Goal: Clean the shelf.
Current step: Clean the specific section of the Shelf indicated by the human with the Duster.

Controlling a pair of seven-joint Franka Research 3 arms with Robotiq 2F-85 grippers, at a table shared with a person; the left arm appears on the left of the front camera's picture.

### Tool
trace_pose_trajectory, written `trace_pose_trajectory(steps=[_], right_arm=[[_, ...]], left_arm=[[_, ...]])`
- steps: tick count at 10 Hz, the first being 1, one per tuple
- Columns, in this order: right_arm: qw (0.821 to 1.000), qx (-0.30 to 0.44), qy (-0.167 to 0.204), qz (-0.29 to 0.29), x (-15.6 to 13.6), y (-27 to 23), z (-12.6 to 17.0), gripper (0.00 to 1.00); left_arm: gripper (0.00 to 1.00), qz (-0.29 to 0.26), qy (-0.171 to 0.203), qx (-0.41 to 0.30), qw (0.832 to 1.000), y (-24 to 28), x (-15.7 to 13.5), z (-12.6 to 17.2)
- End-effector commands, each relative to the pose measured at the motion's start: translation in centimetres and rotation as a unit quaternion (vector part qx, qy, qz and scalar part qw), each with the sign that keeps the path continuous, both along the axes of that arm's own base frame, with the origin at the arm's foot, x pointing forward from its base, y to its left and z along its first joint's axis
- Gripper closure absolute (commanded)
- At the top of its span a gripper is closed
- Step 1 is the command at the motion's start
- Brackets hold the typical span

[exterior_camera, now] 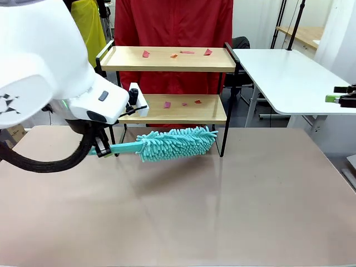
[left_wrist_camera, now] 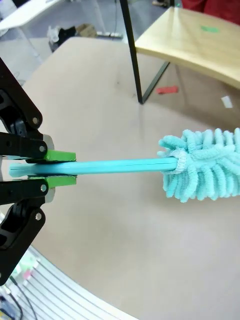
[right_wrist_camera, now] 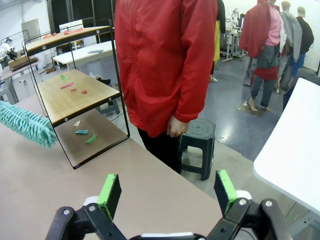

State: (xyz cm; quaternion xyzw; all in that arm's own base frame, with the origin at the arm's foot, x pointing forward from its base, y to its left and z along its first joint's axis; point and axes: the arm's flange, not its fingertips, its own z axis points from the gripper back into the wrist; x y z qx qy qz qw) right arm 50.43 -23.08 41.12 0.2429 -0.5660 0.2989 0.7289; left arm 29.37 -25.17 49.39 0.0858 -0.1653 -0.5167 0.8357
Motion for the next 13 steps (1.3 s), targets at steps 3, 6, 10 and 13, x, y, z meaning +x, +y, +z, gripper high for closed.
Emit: trace_pose_trajectory(steps=[3, 6, 10, 13], right_arm=[[1.0, -0.001, 0.007, -0.009, 0.1, 0.4, 0.4, 0.0], [1.0, -0.001, 0.007, -0.009, 0.1, 0.4, 0.4, 0.0], [1.0, -0.001, 0.007, -0.009, 0.1, 0.4, 0.4, 0.0], [1.0, -0.001, 0.007, -0.009, 0.1, 0.4, 0.4, 0.0]], left_arm=[[0.87, 0.128, -0.022, -0.096, 0.987, -3.4, -1.6, -3.8], [0.87, 0.195, -0.041, -0.141, 0.97, -6.0, -0.2, -5.6], [0.87, 0.246, -0.034, -0.215, 0.945, -8.4, 1.9, -9.0], [0.87, 0.271, -0.041, -0.261, 0.925, -10.0, 3.1, -10.8]])
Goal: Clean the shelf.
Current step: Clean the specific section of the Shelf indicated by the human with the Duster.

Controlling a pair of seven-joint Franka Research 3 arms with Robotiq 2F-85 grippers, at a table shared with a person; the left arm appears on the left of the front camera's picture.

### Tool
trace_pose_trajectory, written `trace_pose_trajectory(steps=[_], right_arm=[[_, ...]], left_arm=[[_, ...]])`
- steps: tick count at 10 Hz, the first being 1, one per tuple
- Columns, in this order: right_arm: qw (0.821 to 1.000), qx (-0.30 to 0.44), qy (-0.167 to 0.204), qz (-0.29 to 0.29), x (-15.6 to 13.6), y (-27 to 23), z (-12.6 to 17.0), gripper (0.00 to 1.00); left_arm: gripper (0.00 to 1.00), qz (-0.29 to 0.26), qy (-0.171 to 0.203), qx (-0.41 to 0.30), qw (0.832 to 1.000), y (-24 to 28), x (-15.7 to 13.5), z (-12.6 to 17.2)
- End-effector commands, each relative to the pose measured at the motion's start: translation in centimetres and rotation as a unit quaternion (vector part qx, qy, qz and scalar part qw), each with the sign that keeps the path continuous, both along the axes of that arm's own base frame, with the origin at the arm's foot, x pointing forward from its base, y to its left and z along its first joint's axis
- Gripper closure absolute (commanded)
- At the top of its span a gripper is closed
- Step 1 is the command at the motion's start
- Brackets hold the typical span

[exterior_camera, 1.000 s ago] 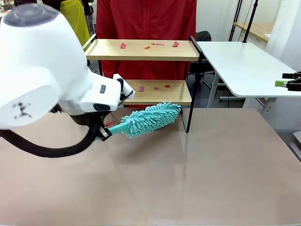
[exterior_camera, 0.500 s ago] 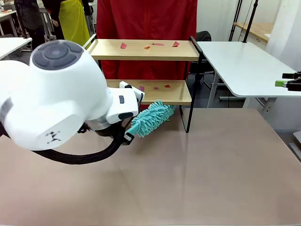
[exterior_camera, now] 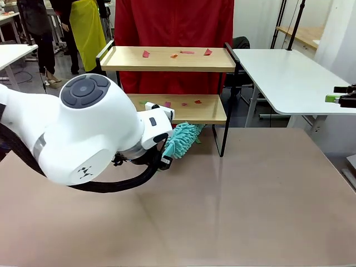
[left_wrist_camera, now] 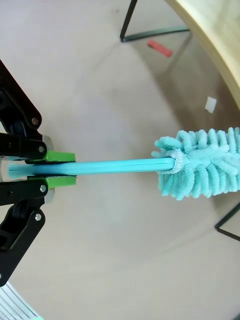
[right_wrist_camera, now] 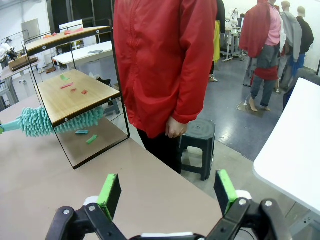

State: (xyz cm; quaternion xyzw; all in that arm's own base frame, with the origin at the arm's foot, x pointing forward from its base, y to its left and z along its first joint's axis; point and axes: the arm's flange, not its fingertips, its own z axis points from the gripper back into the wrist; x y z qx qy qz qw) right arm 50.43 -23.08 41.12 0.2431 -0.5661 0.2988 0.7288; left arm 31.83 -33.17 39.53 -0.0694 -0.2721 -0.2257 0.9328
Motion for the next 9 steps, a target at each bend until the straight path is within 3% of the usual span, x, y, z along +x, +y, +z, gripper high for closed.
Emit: trace_pose_trajectory(steps=[1, 5, 7, 8, 9], right_arm=[[1.0, -0.001, 0.007, -0.009, 0.1, 0.4, 0.4, 0.0], [1.0, -0.001, 0.007, -0.009, 0.1, 0.4, 0.4, 0.0], [1.0, -0.001, 0.007, -0.009, 0.1, 0.4, 0.4, 0.0], [1.0, -0.001, 0.007, -0.009, 0.1, 0.4, 0.4, 0.0], [1.0, -0.001, 0.007, -0.009, 0.1, 0.4, 0.4, 0.0]], left_arm=[[0.87, 0.023, -0.023, -0.028, 0.999, -2.6, 1.1, -1.4], [0.87, 0.025, 0.016, -0.08, 0.996, -5.0, 3.6, -3.1], [0.87, 0.067, 0.029, -0.056, 0.996, -6.2, 4.1, -3.7], [0.87, 0.02, 0.028, -0.07, 0.997, -3.3, 3.3, -2.2], [0.87, 0.02, 0.028, -0.07, 0.997, -3.3, 3.3, -2.2]])
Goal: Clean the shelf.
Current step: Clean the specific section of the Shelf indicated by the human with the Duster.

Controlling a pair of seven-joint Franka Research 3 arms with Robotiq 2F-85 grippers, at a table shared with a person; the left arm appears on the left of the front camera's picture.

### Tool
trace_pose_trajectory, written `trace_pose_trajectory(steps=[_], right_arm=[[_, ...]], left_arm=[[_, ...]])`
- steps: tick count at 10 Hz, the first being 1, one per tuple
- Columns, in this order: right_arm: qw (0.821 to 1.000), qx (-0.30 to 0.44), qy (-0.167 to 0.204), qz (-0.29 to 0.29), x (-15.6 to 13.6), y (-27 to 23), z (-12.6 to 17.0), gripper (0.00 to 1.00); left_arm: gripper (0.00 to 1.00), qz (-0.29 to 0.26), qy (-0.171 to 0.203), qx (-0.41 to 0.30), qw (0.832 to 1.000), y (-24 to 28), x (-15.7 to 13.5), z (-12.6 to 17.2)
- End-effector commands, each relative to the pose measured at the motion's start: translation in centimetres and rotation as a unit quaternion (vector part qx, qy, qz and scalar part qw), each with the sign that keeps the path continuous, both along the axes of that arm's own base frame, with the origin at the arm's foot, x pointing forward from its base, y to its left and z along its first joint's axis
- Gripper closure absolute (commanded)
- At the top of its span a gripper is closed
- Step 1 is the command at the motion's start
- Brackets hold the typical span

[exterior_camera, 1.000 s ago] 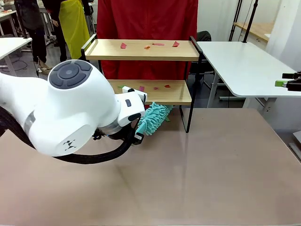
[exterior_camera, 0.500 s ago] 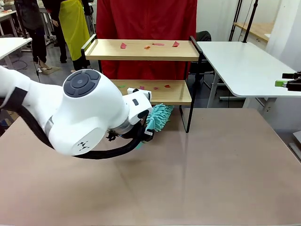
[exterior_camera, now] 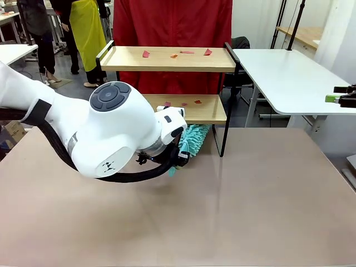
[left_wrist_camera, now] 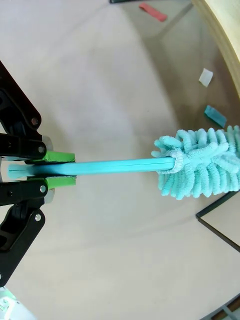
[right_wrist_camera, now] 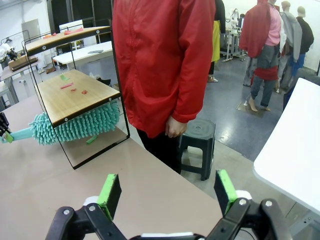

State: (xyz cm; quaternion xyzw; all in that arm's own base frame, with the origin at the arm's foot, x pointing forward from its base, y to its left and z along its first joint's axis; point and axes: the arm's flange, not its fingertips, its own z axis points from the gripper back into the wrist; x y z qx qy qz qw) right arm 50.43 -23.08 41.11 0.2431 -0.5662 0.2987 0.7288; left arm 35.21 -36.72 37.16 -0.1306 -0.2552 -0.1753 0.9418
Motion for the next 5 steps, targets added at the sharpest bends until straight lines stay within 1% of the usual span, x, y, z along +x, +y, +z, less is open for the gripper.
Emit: trace_pose_trajectory(steps=[1, 2, 3, 4, 5], right_arm=[[1.0, -0.001, 0.007, -0.009, 0.1, 0.4, 0.4, 0.0], [1.0, -0.001, 0.007, -0.009, 0.1, 0.4, 0.4, 0.0], [1.0, -0.001, 0.007, -0.009, 0.1, 0.4, 0.4, 0.0], [1.0, -0.001, 0.007, -0.009, 0.1, 0.4, 0.4, 0.0], [1.0, -0.001, 0.007, -0.009, 0.1, 0.4, 0.4, 0.0]], left_arm=[[0.87, -0.01, -0.009, -0.004, 1.0, 0.2, -0.1, 0.2], [0.87, 0.0, 0.0, 0.0, 1.0, 0.0, 0.0, 0.0], [0.87, 0.012, -0.022, 0.018, 1.0, -2.4, -0.6, -0.7], [0.87, 0.025, -0.045, 0.012, 0.999, -4.0, -1.0, -1.1], [0.87, 0.035, -0.05, 0.006, 0.998, -4.9, -1.2, -1.3]])
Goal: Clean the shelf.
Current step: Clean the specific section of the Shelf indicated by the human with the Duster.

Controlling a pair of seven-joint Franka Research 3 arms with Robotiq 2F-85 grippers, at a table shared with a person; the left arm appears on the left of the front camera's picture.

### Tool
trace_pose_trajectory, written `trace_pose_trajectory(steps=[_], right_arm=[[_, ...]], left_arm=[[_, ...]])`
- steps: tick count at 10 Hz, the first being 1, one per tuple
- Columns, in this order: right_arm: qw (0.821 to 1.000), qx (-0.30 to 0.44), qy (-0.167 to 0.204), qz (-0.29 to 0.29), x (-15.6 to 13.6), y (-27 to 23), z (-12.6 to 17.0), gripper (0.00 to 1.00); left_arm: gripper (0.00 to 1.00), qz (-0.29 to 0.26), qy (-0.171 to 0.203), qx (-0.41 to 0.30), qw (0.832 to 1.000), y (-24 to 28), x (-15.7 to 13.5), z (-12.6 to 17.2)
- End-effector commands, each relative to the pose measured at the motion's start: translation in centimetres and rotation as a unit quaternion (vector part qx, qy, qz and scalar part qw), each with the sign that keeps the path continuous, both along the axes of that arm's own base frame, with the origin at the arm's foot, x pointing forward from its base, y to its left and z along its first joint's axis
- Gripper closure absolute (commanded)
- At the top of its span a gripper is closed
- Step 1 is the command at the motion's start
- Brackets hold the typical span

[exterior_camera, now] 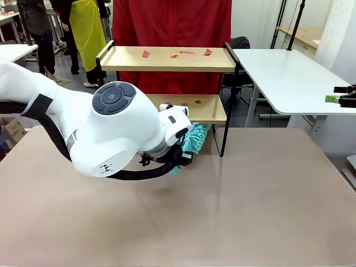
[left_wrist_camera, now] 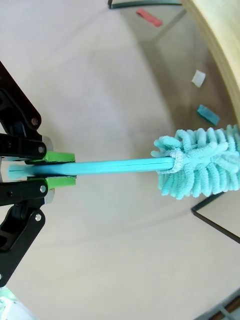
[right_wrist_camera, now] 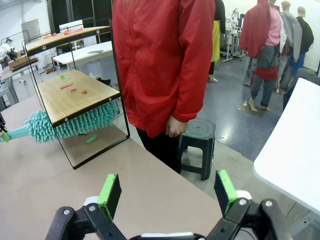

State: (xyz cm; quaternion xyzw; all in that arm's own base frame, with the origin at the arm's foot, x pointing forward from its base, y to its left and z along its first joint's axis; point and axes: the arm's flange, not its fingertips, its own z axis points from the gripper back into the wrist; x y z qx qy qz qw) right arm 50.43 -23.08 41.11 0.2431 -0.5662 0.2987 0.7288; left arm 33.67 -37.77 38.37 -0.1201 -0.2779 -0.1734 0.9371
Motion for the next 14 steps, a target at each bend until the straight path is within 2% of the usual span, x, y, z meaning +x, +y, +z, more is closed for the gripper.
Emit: trace_pose_trajectory(steps=[1, 3, 6, 10, 14], right_arm=[[1.0, -0.001, 0.007, -0.009, 0.1, 0.4, 0.4, 0.0], [1.0, -0.001, 0.007, -0.009, 0.1, 0.4, 0.4, 0.0], [1.0, -0.001, 0.007, -0.009, 0.1, 0.4, 0.4, 0.0], [1.0, -0.001, 0.007, -0.009, 0.1, 0.4, 0.4, 0.0], [1.0, -0.001, 0.007, -0.009, 0.1, 0.4, 0.4, 0.0]], left_arm=[[0.87, 0.033, -0.023, -0.005, 0.999, -4.6, 0.7, -3.1], [0.87, 0.051, 0.001, -0.026, 0.998, -5.6, 1.1, -4.5], [0.87, 0.064, -0.003, -0.042, 0.997, -7.2, 1.2, -5.8], [0.87, 0.079, 0.03, -0.051, 0.995, -8.7, 1.2, -8.3], [0.87, 0.1, 0.044, -0.05, 0.993, -9.0, 1.3, -9.2]])
